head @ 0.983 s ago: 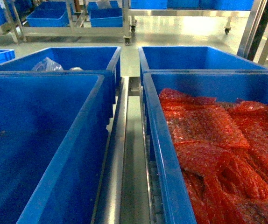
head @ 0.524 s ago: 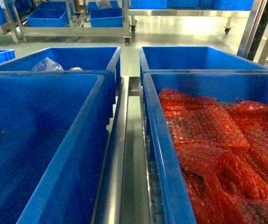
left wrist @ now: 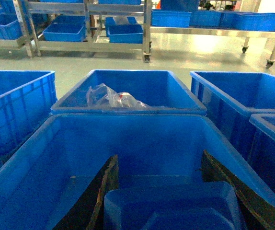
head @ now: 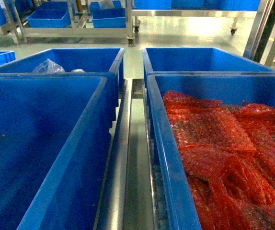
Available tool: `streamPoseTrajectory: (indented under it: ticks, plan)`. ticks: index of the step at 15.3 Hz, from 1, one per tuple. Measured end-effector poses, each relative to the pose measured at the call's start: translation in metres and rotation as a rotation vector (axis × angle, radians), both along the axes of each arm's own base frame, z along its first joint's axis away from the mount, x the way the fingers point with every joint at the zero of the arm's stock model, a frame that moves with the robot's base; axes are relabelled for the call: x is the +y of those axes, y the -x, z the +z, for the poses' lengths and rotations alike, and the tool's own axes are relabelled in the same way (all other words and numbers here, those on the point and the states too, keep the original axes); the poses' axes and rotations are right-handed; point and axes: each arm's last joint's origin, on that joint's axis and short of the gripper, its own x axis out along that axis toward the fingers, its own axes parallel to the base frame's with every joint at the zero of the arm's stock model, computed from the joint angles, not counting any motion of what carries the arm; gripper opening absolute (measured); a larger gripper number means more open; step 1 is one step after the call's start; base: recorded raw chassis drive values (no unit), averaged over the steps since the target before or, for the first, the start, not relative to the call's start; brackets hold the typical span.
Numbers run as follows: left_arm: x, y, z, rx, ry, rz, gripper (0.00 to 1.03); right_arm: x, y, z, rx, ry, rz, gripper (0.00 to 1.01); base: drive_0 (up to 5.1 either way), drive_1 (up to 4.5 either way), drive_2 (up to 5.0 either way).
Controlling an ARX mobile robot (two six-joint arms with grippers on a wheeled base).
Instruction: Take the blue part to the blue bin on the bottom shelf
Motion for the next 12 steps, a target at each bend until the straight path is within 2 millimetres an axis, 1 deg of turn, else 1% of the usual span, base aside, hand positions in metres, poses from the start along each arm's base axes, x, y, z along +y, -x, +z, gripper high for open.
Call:
streamPoseTrajectory:
  ticks: [6, 7, 8, 10, 12]
  plan:
    - [0.0, 0.0, 0.0, 0.0, 0.0, 0.0, 0.43, 0.0, 0.0, 0.0, 0.0, 0.0, 0.0, 0.98, 0.0, 0.0, 0.0]
    - [-0.002, 0.0, -0.004, 0.115, -0.047, 0.186, 0.43, 0.0, 0.0, 0.0, 0.0, 0.0, 0.0, 0.98, 0.0, 0.0, 0.0]
    - [-0.006, -0.01, 0.002, 0.098, -0.04, 0.2, 0.43, 0.0, 0.0, 0.0, 0.0, 0.0, 0.0, 0.98, 0.0, 0.0, 0.0]
    - [-0.017, -0.038, 0.008, 0.101, -0.009, 0.131, 0.43, 0.0, 0.0, 0.0, 0.0, 0.0, 0.0, 0.98, 0.0, 0.0, 0.0]
    - [-0.024, -0.067, 0.004, 0.154, 0.042, 0.097, 0.44, 0.0, 0.0, 0.0, 0.0, 0.0, 0.0, 0.98, 0.0, 0.0, 0.0]
